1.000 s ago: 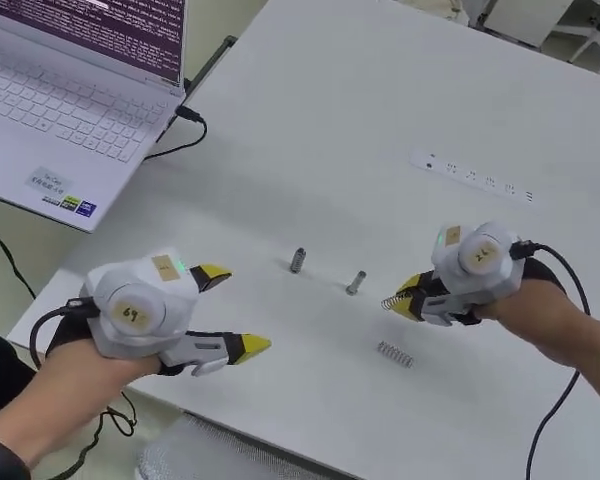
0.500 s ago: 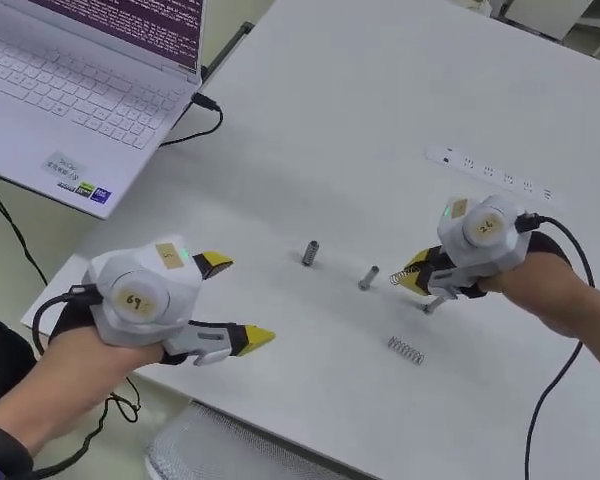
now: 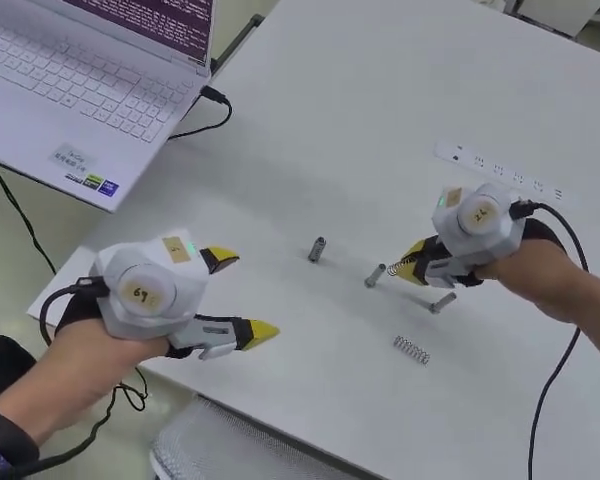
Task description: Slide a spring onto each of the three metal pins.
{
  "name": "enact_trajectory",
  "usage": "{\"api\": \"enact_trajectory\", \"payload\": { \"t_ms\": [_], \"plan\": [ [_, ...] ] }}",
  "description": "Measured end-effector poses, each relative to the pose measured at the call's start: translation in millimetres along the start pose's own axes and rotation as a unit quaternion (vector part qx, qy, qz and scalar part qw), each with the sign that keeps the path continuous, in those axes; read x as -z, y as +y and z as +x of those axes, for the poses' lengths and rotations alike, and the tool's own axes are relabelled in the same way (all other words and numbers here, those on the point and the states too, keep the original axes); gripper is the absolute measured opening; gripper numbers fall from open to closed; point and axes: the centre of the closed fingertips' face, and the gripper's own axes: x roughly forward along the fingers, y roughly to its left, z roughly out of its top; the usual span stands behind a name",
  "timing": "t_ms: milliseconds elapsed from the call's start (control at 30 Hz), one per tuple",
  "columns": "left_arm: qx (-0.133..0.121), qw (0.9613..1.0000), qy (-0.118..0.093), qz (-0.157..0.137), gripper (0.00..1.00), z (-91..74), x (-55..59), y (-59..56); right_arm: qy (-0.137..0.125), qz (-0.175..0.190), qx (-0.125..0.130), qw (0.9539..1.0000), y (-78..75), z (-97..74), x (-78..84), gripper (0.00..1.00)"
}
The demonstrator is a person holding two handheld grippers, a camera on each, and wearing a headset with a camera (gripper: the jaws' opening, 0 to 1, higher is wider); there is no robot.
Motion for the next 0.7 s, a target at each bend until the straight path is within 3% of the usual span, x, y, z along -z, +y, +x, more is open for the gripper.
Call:
{"api": "enact_trajectory", "payload": {
  "t_ms": [700],
  "plan": [
    [0.001,1.0,0.0,-0.005,0.57,1.0,-0.7,1.5,0.005,-0.018,-0.015,0.9997,0.3,9.4,-12.4,0.09]
  ]
}}
